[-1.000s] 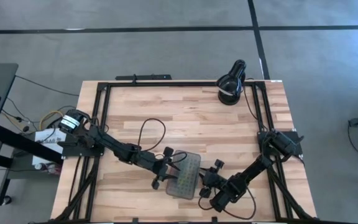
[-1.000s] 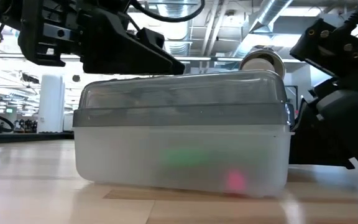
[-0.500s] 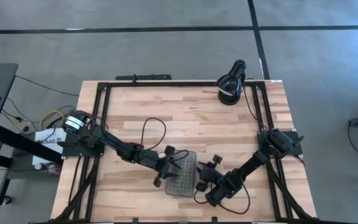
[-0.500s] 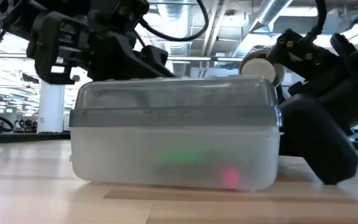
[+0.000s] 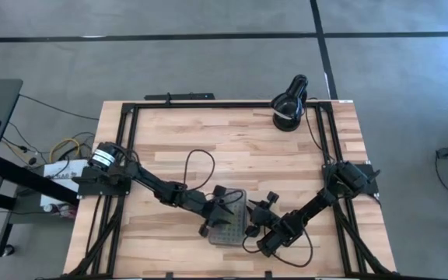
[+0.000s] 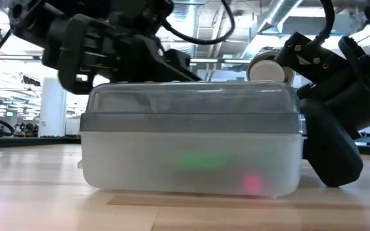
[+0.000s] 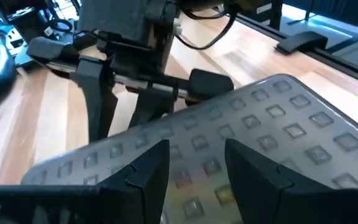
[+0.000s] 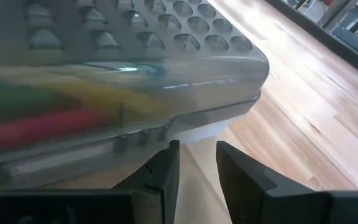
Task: Pick & place school supplies into a supply box
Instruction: Close the transparent supply box
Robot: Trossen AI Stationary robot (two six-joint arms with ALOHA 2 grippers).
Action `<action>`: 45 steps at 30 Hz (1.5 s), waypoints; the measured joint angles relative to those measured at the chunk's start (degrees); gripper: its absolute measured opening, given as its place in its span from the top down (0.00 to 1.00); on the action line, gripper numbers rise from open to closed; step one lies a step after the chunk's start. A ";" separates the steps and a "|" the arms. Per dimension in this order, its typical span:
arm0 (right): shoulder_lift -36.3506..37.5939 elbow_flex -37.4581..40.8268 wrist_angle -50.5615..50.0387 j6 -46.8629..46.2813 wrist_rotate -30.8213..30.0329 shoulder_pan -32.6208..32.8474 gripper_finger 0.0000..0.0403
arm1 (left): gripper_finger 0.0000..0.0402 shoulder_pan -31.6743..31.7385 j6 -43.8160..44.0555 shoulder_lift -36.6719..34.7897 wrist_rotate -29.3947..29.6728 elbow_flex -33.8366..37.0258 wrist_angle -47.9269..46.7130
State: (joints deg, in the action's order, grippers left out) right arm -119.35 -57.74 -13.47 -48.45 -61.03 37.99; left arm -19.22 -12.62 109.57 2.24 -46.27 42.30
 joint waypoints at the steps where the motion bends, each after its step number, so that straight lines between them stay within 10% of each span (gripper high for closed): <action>1: 0.00 0.00 -0.02 -0.01 0.10 0.01 0.75 | 0.62 0.20 0.21 0.81 -0.04 -0.79 -0.02; 45: 7.65 -0.39 -3.61 -2.08 -0.65 12.30 0.75 | 0.62 7.74 -0.19 2.46 -2.05 -3.46 -5.24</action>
State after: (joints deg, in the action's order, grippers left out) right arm -111.70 -58.13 -17.08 -50.52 -61.68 50.28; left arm -11.48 -12.81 112.03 0.19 -49.74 37.07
